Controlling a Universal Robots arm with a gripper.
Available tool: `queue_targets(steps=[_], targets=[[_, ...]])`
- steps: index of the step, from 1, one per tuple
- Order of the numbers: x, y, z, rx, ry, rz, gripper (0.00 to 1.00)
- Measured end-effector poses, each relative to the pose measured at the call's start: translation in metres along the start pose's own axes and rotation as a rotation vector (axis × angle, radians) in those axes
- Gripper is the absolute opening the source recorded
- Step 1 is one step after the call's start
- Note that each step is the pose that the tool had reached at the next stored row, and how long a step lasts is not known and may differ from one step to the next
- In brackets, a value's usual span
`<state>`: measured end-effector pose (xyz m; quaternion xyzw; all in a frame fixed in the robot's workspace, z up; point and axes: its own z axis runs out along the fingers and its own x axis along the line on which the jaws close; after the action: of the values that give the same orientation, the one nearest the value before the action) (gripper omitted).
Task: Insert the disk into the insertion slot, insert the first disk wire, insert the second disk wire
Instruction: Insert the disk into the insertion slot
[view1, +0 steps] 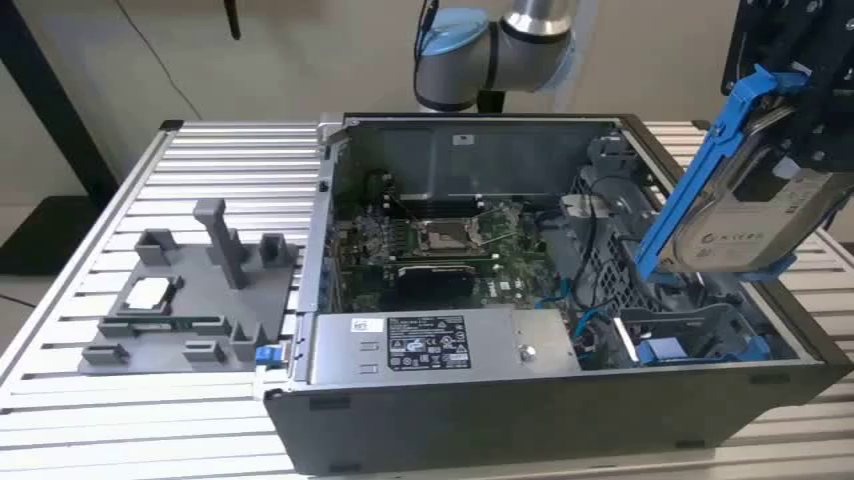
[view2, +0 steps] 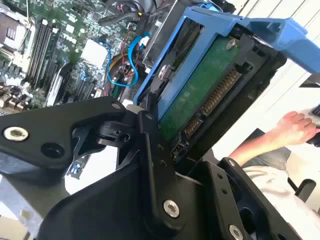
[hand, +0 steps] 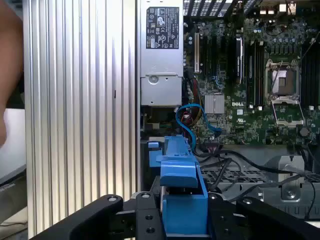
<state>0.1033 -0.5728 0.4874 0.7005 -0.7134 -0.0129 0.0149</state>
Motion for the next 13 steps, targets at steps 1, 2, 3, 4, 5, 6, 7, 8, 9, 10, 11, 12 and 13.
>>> queue_targets(steps=[1, 2, 3, 4, 5, 6, 7, 8, 9, 10, 11, 12, 13], targets=[[0.0000, 0.0000, 0.0000, 0.0000, 0.0001, 0.000, 0.33], [0.0000, 0.0000, 0.0000, 0.0000, 0.0000, 0.000, 0.33], [0.0000, 0.0000, 0.0000, 0.0000, 0.0001, 0.000, 0.33], [0.0000, 0.0000, 0.0000, 0.0000, 0.0000, 0.000, 0.33], [0.0000, 0.0000, 0.0000, 0.0000, 0.0001, 0.000, 0.33], [0.0000, 0.0000, 0.0000, 0.0000, 0.0001, 0.000, 0.33], [0.0000, 0.0000, 0.0000, 0.0000, 0.0001, 0.000, 0.33], [0.0000, 0.0000, 0.0000, 0.0000, 0.0000, 0.000, 0.33], [0.0000, 0.0000, 0.0000, 0.0000, 0.0000, 0.000, 0.33], [0.0000, 0.0000, 0.0000, 0.0000, 0.0000, 0.000, 0.33], [0.0000, 0.0000, 0.0000, 0.0000, 0.0001, 0.000, 0.33], [0.0000, 0.0000, 0.0000, 0.0000, 0.0000, 0.000, 0.33], [0.0000, 0.0000, 0.0001, 0.0000, 0.0001, 0.000, 0.33]])
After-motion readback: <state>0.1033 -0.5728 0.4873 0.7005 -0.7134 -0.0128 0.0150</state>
